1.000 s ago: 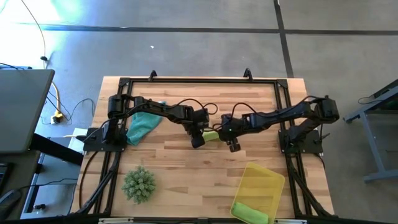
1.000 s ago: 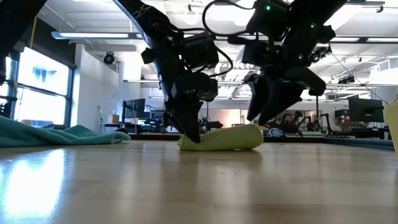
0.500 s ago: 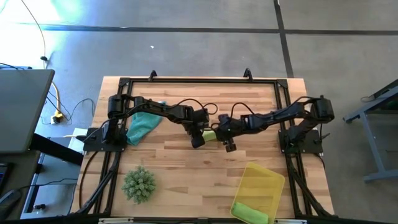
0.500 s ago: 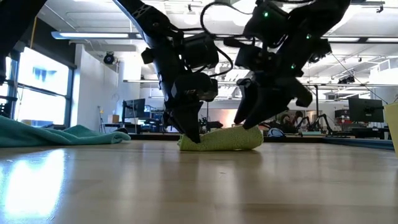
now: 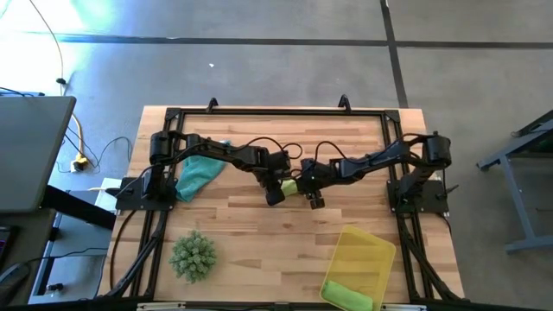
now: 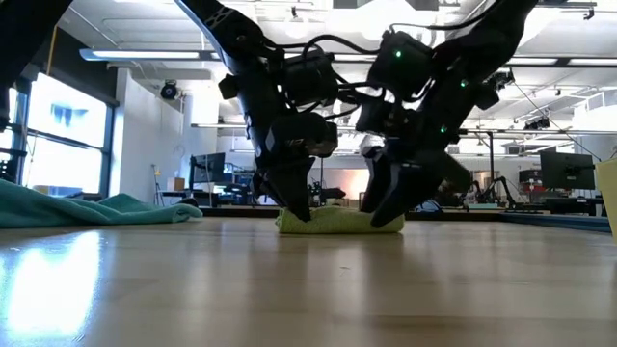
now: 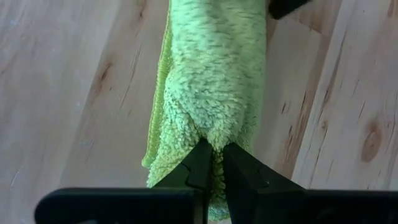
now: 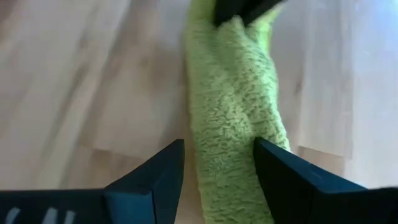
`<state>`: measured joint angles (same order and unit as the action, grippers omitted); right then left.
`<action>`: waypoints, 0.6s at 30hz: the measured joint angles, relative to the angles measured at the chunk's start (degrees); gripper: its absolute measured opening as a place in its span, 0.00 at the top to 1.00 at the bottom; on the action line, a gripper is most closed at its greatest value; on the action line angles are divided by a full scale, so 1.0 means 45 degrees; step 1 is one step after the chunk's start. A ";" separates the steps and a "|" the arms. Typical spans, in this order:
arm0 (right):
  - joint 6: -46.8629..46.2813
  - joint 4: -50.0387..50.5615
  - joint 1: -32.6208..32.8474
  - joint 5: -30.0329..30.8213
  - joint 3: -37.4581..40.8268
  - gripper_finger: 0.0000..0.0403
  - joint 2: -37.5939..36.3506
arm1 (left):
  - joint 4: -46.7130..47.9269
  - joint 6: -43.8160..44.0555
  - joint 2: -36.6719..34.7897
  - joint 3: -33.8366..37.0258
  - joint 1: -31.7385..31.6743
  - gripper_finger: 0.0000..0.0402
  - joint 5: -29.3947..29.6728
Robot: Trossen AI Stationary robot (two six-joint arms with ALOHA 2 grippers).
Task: Roll microfiber towels into tight, uniform cylinder then place into a basket
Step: Roll the light green microfiber cloth, then put the light green microfiber cloth into the yellow bin
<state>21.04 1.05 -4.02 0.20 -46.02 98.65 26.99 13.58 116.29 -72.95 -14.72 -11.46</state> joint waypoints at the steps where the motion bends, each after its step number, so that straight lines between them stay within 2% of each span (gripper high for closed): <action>1: 0.0000 -0.0099 -0.0106 -0.0008 -0.0005 0.53 0.0085 | 0.0001 0.0056 0.0000 0.0000 0.0035 0.95 0.0000; 10: -0.0158 -0.0280 -0.0606 -0.0449 -0.0063 0.56 0.0928 | 0.0132 0.0214 -0.0380 0.0025 0.0042 0.95 0.0147; 18: -0.0670 -0.0403 -0.0644 -0.0500 -0.0068 0.77 0.1127 | 0.0873 0.0184 -0.1229 0.0023 0.0008 0.95 0.0277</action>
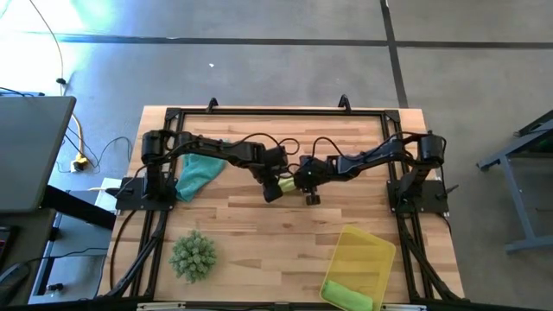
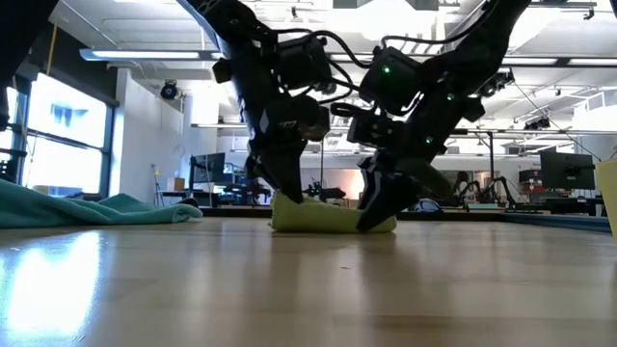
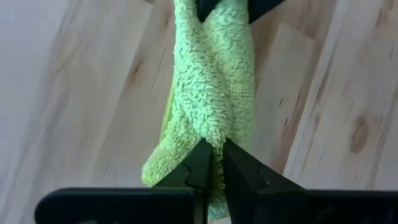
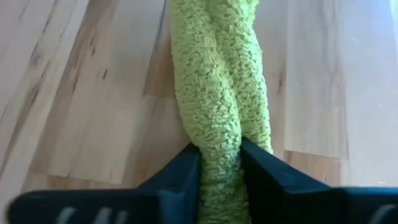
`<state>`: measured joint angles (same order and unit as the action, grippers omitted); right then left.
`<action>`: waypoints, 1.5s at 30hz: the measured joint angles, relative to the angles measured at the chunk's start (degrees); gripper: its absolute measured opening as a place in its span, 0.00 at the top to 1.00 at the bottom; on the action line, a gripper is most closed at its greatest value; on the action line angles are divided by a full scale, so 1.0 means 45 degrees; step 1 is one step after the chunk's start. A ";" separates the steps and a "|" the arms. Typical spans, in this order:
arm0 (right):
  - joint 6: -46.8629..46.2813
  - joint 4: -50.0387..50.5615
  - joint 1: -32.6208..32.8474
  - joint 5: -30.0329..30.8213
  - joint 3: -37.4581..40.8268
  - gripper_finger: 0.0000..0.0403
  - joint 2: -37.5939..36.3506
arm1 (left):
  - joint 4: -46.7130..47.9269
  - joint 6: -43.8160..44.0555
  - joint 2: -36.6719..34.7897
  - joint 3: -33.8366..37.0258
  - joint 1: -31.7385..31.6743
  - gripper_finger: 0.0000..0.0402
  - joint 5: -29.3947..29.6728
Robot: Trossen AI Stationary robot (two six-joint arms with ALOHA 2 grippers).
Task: Roll microfiber towels into tight, uniform cylinder then place into a basket
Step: Put the light green microfiber cloth into the yellow bin
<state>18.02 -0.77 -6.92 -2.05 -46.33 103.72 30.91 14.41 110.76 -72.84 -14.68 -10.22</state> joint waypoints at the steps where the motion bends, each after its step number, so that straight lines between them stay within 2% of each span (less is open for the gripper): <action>1: 0.0000 0.0007 0.0000 0.0022 0.0000 0.80 0.0000 | 0.0087 0.0001 0.0005 -0.0001 0.0000 0.95 0.0000; 7: 0.0005 -0.0090 0.0010 -0.0023 0.0000 0.97 0.0010 | 0.0638 -0.0133 -0.0078 -0.0013 0.0119 0.95 0.0000; 12: 0.0059 -0.0184 0.0013 -0.0180 0.0000 0.97 -0.0010 | 0.0936 -0.0323 -0.0083 -0.0037 0.0112 0.95 0.0094; 16: 0.0068 -0.0221 0.0008 -0.0277 0.0015 0.99 -0.0010 | 0.0871 -0.0241 -0.0092 -0.0026 0.0112 0.93 0.1071; 22: 0.0005 -0.0142 -0.0025 -0.0506 0.0042 0.99 -0.0013 | 0.0680 -0.0579 -0.0092 -0.0005 0.0112 0.81 0.1402; 24: -0.0020 -0.0053 -0.0058 -0.0559 0.0039 0.99 -0.0020 | 0.0775 -0.1268 -0.0101 -0.0003 0.0112 0.76 0.2065; 28: -0.0462 0.0456 -0.0182 -0.0669 0.0039 0.98 -0.0180 | 0.1915 -0.2010 -0.0491 -0.0003 0.0121 0.69 0.4307; 32: -0.0936 0.1633 -0.0223 -0.0709 0.0095 0.98 -0.1023 | 0.3262 -0.1566 -0.0844 0.0006 0.0092 0.68 0.5800; 37: -0.1527 0.3151 -0.0220 -0.0590 0.0182 0.98 -0.2730 | 0.3675 0.0282 -0.1093 -0.0008 0.0200 0.69 0.6115; 41: -0.2450 0.4560 0.0068 0.0171 0.0141 0.98 -0.4300 | 0.3548 0.1054 -0.1101 -0.0008 0.0423 0.70 0.6179; 45: -0.3806 0.5513 0.0714 0.0630 0.0117 0.98 -0.5973 | 0.3221 0.1851 -0.1064 -0.0008 0.0753 0.71 0.6992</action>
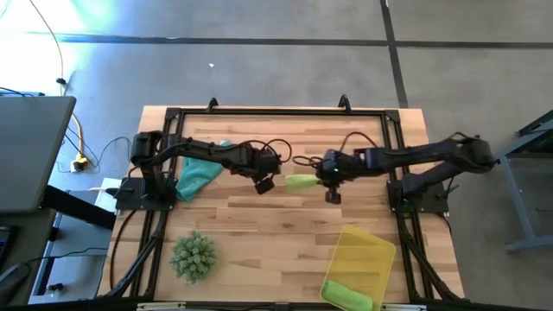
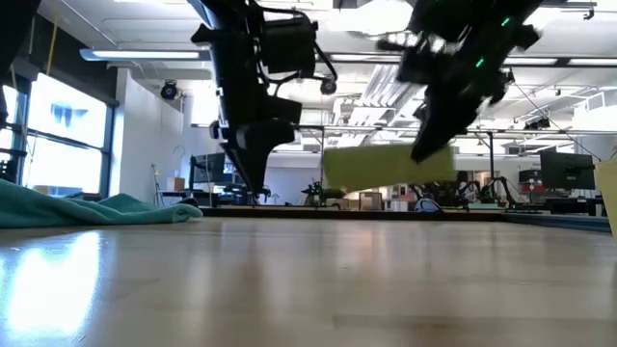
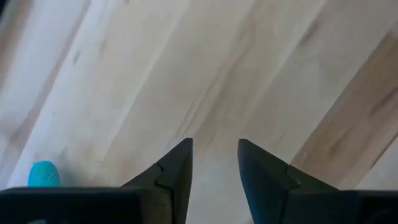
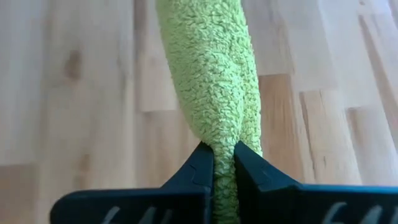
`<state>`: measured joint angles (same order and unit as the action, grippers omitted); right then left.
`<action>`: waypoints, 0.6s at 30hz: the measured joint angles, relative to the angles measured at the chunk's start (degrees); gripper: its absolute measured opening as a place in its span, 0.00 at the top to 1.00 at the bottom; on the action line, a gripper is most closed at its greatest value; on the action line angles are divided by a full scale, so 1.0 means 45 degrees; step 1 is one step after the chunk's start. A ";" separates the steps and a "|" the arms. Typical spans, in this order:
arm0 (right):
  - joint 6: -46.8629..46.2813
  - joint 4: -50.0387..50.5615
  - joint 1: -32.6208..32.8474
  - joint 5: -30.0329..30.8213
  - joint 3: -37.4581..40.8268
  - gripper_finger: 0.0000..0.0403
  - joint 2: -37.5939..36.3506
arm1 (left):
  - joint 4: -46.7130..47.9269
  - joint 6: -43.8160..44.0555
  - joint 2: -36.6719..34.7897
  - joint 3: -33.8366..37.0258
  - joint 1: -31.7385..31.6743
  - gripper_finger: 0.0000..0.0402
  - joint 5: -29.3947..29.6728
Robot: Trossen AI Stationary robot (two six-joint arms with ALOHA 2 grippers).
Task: Roll microfiber towels into tight, uniform cylinder then place into a basket
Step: Put the light green microfiber cloth into the yellow bin
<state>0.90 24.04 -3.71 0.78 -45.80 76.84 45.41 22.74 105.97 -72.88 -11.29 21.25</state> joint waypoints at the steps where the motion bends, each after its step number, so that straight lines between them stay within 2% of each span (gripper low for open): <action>1: -0.0435 0.0297 0.0218 0.0064 0.0000 0.98 -0.0364 | -0.0126 0.0201 0.0000 0.0000 0.0086 0.72 0.0240; 5: -0.2379 0.1377 0.1452 0.0186 0.0000 0.98 -0.1814 | -0.0361 0.1026 0.0005 -0.0005 0.0395 0.72 0.1168; 10: -0.5337 0.2629 0.3721 0.0936 -0.0015 0.98 -0.3009 | -0.0751 0.1476 0.0009 -0.0005 0.0718 0.73 0.1760; 18: -1.0359 0.3964 0.7954 0.2495 -0.0024 0.98 -0.3651 | -0.1449 0.1623 0.0010 -0.0010 0.1123 0.73 0.2445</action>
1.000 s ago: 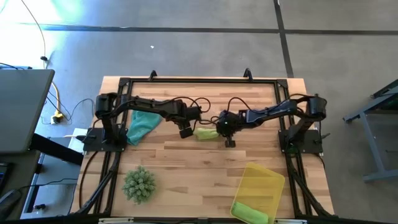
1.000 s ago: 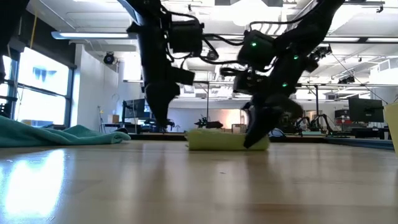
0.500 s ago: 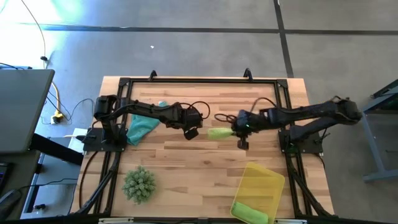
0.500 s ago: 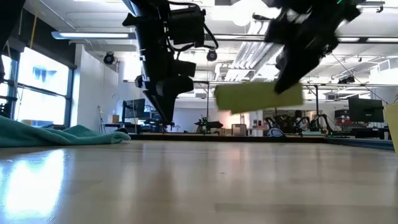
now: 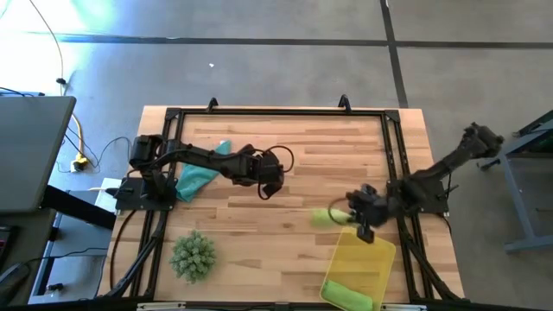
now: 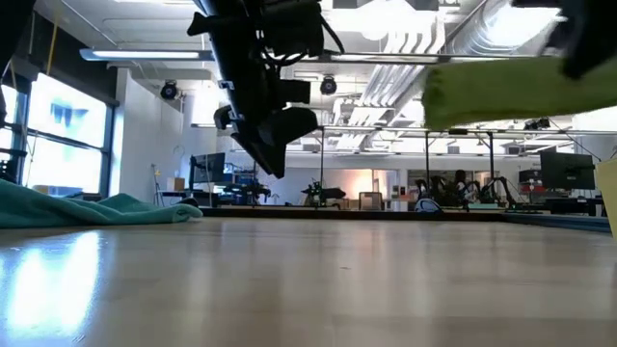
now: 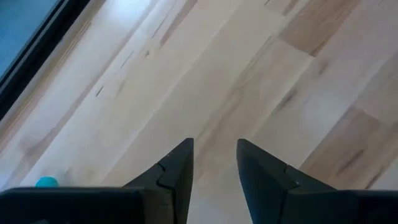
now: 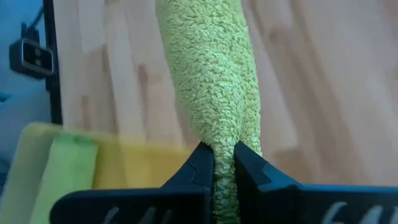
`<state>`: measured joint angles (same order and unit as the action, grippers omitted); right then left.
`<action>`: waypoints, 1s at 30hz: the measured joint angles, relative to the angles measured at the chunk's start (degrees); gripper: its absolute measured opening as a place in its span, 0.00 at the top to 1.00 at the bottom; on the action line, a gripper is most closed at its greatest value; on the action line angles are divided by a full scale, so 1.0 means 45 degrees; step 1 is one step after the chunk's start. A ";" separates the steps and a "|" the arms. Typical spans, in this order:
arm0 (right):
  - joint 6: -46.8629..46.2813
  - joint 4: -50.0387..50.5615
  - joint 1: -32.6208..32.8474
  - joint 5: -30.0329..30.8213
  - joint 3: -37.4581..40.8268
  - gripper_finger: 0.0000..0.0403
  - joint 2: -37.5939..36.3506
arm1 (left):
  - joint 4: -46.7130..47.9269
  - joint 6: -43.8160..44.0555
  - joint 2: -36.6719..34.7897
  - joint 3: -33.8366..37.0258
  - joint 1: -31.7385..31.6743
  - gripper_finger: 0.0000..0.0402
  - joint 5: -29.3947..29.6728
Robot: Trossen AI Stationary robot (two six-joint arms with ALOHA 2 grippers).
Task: Roll microfiber towels into tight, uniform cylinder then place into a basket
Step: Put the light green microfiber cloth into the yellow bin
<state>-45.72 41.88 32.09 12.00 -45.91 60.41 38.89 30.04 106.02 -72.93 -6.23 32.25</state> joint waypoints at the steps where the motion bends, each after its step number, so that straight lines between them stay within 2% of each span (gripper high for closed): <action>1: -0.0721 0.0235 0.0501 0.0126 0.0000 0.98 0.0025 | -0.0050 0.0000 0.0000 0.0000 0.0054 0.73 0.0019; 9: -0.5692 0.0682 0.4110 0.1324 -0.0010 0.98 0.0901 | -0.0066 0.0682 0.0005 0.0000 0.0565 0.73 0.0712; 15: -0.8138 0.0634 0.5643 0.1313 -0.0015 0.98 0.2498 | -0.0299 0.0753 0.0010 0.0000 0.0905 0.73 0.0792; 25: -0.8806 -0.0877 0.6894 -0.0669 -0.0019 0.98 0.4904 | -0.0732 0.0760 0.0010 -0.0005 0.1519 0.73 0.0797; 27: -0.8997 -0.0577 0.6988 -0.0830 -0.0030 0.98 0.5081 | -0.0747 0.0831 0.0010 -0.0005 0.1615 0.73 0.0802; 30: -0.9553 0.1087 0.7002 -0.0825 -0.0034 0.98 0.5082 | -0.0954 0.0855 0.0010 -0.0009 0.1670 0.73 0.1084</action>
<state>-88.71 46.77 63.59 8.29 -46.06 83.28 34.59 33.89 106.06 -72.97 1.28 37.13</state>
